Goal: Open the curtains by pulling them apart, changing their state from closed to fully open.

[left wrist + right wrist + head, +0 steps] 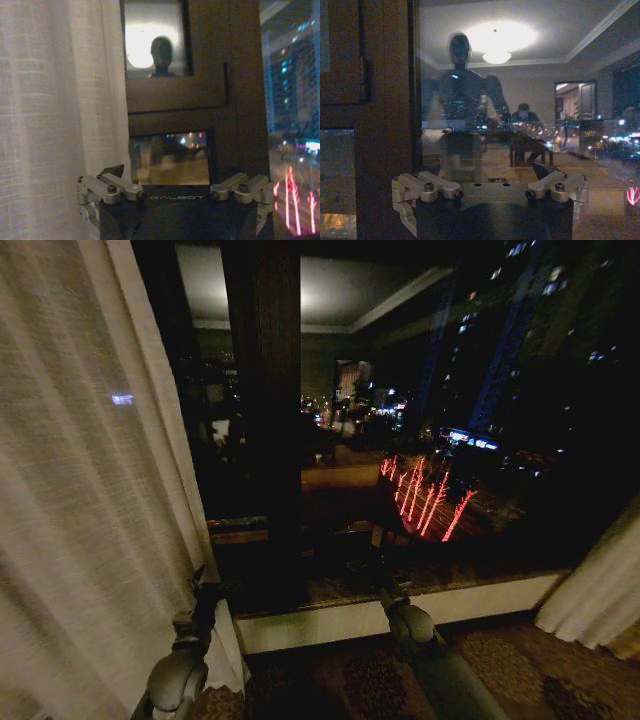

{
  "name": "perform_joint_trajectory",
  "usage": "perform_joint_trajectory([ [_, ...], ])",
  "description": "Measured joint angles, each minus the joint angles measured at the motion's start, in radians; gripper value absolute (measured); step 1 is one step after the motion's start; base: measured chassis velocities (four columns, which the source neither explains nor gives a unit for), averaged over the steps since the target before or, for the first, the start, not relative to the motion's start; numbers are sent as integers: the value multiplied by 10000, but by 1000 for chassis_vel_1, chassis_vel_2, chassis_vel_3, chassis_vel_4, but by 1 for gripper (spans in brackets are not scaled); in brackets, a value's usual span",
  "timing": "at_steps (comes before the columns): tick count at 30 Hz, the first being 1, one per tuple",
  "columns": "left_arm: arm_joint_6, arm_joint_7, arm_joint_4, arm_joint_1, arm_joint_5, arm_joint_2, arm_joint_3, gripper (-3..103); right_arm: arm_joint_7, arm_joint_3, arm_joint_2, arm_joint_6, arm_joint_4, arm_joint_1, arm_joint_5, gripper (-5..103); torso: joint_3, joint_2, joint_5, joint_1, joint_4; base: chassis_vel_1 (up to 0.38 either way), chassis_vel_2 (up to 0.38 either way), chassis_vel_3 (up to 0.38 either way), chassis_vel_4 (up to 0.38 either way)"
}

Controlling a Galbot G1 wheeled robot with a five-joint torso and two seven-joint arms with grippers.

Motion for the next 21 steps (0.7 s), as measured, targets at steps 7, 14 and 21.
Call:
perform_joint_trajectory([
  [7, -508, 5, -512, 848, 379, -316, -603, 100, 0, 0, 0, 0, 0, 0, 0, 100, 0, 0, 1, 0, 1, 0, 0, 0, 0],
  [14, -636, -527, -328, 955, 390, -313, -1626, 100, 0, 0, 0, 0, 0, 0, 0, 100, -1, 0, -2, -1, 1, 0, 0, 0, 0],
  [21, -985, -461, 722, 495, 238, 384, -1714, 100, 0, 0, 0, 0, 0, 0, 0, 100, -1, 0, 2, -1, 2, 0, 0, 0, 0],
])
